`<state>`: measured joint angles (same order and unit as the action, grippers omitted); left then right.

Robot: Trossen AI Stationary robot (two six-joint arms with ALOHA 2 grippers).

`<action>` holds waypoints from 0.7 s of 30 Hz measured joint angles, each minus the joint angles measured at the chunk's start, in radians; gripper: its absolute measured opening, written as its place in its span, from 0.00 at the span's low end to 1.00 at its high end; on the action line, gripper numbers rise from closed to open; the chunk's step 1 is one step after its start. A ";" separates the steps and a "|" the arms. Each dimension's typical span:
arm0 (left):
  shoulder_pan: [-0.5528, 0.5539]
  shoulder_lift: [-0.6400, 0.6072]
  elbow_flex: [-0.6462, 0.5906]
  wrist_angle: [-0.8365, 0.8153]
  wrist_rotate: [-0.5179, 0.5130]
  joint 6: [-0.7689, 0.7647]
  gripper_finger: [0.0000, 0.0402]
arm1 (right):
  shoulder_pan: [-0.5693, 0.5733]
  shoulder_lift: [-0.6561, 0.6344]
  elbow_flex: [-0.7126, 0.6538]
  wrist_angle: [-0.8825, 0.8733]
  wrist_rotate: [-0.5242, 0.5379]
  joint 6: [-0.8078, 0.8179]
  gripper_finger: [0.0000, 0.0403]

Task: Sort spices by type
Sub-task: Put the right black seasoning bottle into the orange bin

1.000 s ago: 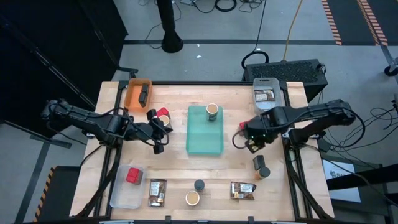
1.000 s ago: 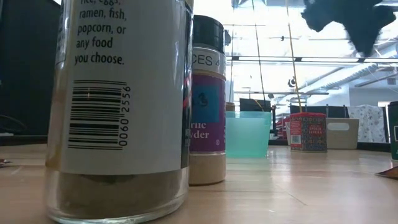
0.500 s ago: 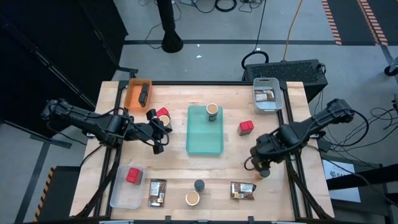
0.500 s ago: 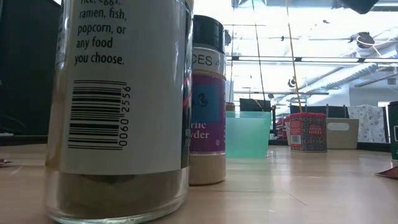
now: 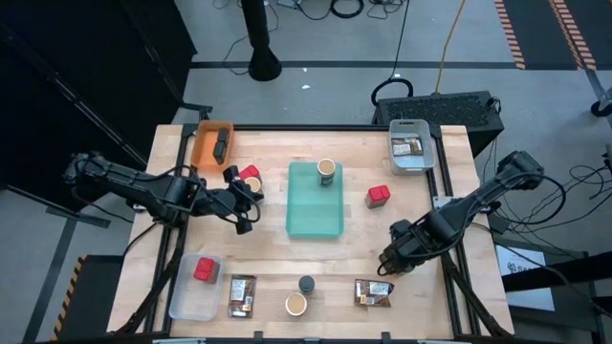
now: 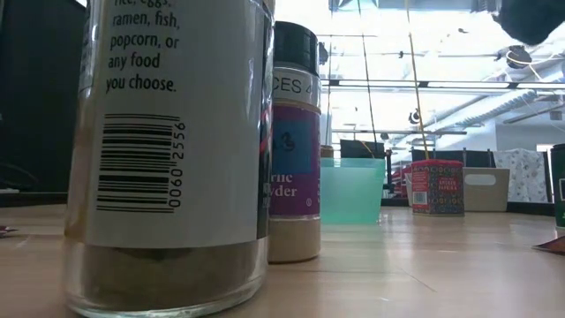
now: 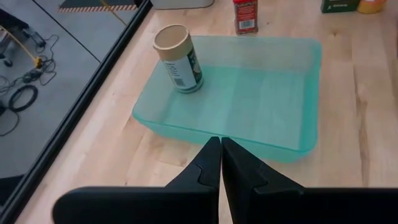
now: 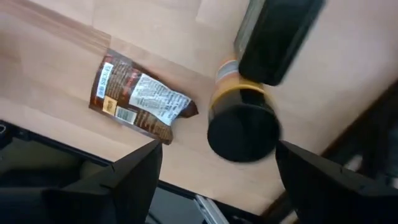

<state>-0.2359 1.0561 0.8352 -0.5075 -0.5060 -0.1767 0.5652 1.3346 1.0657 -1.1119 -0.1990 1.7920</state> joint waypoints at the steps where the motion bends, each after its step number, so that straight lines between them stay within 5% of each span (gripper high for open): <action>1: 0.000 0.000 0.000 0.000 0.000 0.002 0.04 | 0.000 0.000 -0.029 0.036 -0.013 0.004 0.74; 7: 0.000 0.000 0.000 0.001 0.000 0.003 0.04 | -0.001 -0.008 -0.105 0.087 -0.072 0.033 0.74; 21: 0.000 0.000 0.000 0.013 -0.022 0.009 0.04 | 0.000 -0.006 -0.090 0.088 -0.005 -0.038 0.74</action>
<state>-0.2356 1.0561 0.8349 -0.4950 -0.5278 -0.1673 0.5654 1.3282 0.9758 -1.0236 -0.2036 1.7542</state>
